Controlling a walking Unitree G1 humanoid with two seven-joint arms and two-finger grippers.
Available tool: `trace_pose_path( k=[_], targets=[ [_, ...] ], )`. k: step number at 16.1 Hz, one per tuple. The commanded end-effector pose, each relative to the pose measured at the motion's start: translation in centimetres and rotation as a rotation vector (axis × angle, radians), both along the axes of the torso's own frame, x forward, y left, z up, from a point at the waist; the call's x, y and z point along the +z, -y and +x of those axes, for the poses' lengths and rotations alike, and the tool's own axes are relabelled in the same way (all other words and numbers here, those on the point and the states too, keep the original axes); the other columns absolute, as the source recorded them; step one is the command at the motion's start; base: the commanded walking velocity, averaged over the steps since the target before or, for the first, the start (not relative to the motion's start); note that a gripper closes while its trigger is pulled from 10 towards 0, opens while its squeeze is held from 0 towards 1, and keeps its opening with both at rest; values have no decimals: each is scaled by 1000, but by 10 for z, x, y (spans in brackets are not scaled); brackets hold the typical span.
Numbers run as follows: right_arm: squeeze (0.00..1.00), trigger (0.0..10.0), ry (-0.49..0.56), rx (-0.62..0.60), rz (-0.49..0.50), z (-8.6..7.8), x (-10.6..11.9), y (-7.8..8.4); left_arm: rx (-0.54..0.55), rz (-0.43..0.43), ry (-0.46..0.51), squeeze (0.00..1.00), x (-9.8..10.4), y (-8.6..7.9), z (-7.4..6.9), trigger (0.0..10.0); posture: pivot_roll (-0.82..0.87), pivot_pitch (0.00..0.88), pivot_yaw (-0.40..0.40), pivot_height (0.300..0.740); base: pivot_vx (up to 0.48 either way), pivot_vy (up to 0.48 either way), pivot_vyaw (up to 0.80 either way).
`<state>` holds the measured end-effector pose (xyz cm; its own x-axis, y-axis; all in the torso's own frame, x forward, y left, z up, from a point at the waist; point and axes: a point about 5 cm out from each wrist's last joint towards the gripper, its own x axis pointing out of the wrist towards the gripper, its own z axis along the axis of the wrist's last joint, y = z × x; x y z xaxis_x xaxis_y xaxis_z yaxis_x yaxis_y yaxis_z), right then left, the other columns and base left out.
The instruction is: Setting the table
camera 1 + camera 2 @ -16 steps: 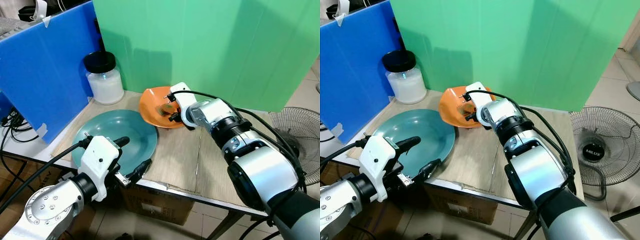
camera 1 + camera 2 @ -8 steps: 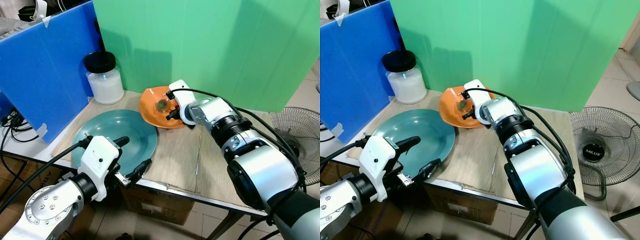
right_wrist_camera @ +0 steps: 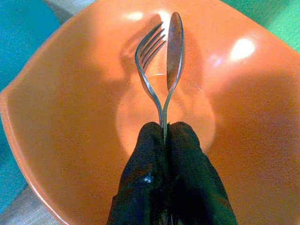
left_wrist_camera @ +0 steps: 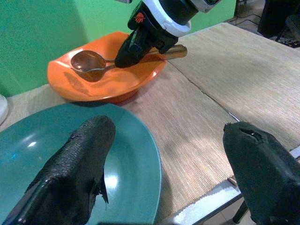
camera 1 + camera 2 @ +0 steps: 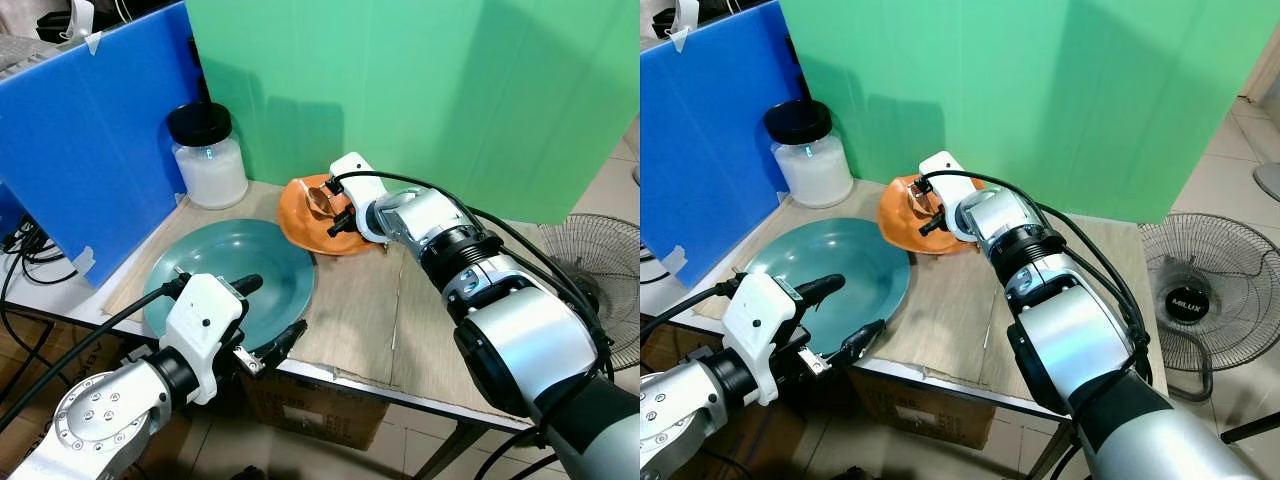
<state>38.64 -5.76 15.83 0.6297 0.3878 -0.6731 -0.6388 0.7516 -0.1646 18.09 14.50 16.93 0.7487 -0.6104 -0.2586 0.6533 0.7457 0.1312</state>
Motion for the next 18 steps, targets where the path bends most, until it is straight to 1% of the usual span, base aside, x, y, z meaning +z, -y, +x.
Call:
trace_pose_path(
  k=[1,3,8,9,11,12,13,14,16,17,18],
  targets=[
    [792,10000,17,11,-4,1,3,-1,-8,14,14,0,2,0,0,10000,15,0,38,740,0,0,0],
    [839,10000,17,10,-10,1,3,0,-9,14,13,0,2,1,0,10000,16,0,36,740,0,0,0],
    [855,10000,19,14,-11,1,3,0,-7,15,14,0,1,1,-1,10000,17,0,32,740,0,0,0],
    [886,10000,22,6,-2,2,6,-1,-7,15,15,0,1,1,-1,10000,17,0,32,740,0,0,0],
    [906,10000,28,-3,-4,3,9,0,-7,16,17,0,1,1,0,10000,17,0,30,740,0,0,0],
    [812,10000,32,-1,-34,3,10,1,-8,18,17,0,1,1,0,10000,17,0,30,740,0,0,0],
    [212,10000,34,-1,-49,3,10,2,-9,19,17,0,1,1,0,10000,17,0,30,740,0,0,0],
    [0,10000,29,-3,-78,3,10,4,-10,21,15,0,1,1,-1,10000,17,0,30,740,0,0,0],
    [0,10000,18,-17,-106,3,10,8,-12,22,14,0,0,1,-1,10000,17,0,30,740,0,0,0],
    [0,7961,16,-23,-104,3,10,9,-13,22,14,0,1,1,-1,10000,13,0,33,740,0,0,0],
    [0,3020,20,-26,-103,4,10,9,-16,21,14,0,1,1,0,10000,12,0,34,740,0,0,0]
  ],
)
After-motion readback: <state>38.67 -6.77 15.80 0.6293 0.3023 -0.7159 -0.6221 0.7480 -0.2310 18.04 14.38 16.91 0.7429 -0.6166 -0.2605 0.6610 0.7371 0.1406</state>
